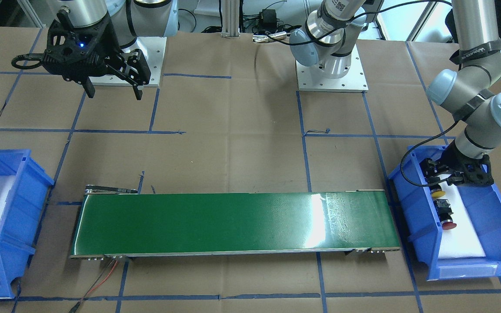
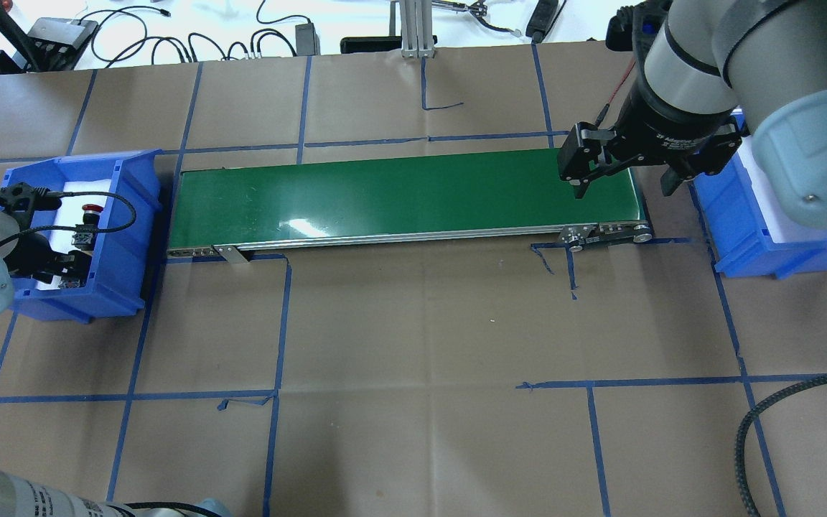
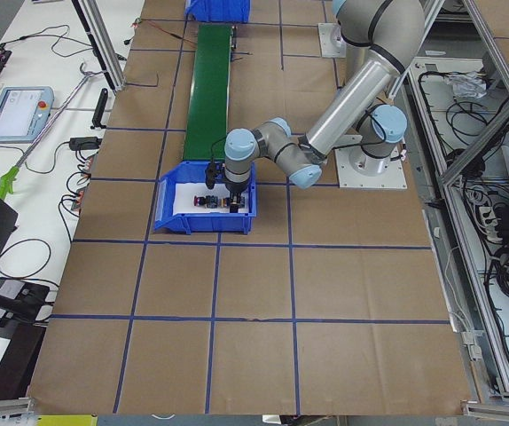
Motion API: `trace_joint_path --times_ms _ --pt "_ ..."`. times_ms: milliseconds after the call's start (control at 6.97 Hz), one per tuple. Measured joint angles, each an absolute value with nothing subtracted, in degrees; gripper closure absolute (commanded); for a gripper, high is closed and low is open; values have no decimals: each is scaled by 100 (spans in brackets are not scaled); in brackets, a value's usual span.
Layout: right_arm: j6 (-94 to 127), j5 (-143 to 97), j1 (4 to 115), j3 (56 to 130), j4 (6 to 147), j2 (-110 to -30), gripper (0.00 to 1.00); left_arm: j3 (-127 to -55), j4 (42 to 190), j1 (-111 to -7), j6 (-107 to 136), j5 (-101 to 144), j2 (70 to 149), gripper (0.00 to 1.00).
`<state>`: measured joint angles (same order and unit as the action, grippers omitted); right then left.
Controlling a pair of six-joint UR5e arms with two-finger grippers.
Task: Transport two buttons from left to right
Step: 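Lower the left gripper and grasp the yellow push-button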
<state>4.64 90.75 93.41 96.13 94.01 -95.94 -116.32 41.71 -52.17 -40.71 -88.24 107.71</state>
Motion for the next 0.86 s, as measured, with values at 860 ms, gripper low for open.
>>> trace_joint_path --times_ms 860 --pt "477 9069 9343 9626 9404 -9589 0 -11473 4311 -5219 -3908 -8838 10621 90"
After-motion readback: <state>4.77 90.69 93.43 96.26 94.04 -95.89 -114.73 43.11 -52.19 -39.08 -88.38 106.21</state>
